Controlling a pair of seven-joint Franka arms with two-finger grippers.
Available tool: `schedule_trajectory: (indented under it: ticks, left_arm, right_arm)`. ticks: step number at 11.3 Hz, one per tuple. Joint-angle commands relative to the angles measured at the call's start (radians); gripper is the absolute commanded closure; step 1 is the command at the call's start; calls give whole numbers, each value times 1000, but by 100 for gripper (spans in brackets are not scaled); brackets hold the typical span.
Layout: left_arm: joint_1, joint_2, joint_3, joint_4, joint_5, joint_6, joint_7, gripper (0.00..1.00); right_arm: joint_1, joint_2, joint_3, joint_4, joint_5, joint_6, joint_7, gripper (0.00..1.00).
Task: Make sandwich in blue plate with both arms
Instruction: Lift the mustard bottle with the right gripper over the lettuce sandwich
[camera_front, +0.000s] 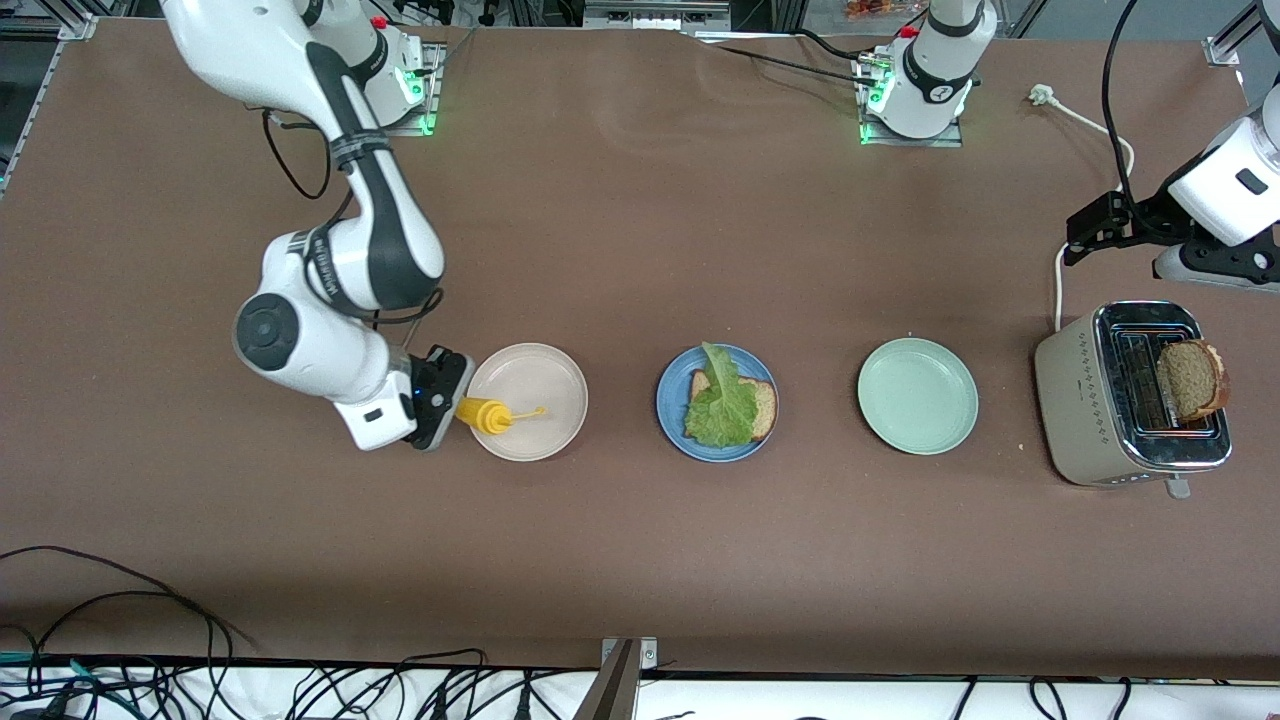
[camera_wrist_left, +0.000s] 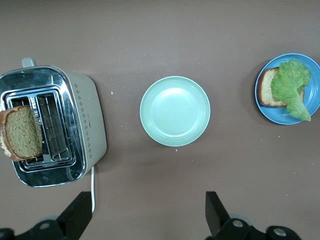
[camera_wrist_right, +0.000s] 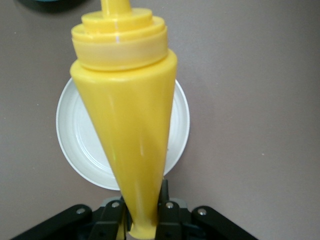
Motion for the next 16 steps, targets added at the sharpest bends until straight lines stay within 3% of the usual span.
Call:
schedule_trajectory:
  ticks: [1,4,7,11,16]
  left_arm:
    - [7,11,-3,31,11,-20,19,0]
    - [7,11,-3,31,11,-20,19,0]
    - [7,11,-1,29,11,-20,19,0]
    - [7,11,-1,29,11,-20,21,0]
    - [9,11,-1,29,10,-20,21,0]
  right_arm:
    - [135,-12,-67,32,-155,-62,207,100]
    - [340,21,-202,92,-243,-180,384,100]
    - [481,90,-263,202,-338,-322,537,100]
    - [687,221,-397,277,-347,-401,686,100]
    - [749,345,-400,374,-382,-458,809,100]
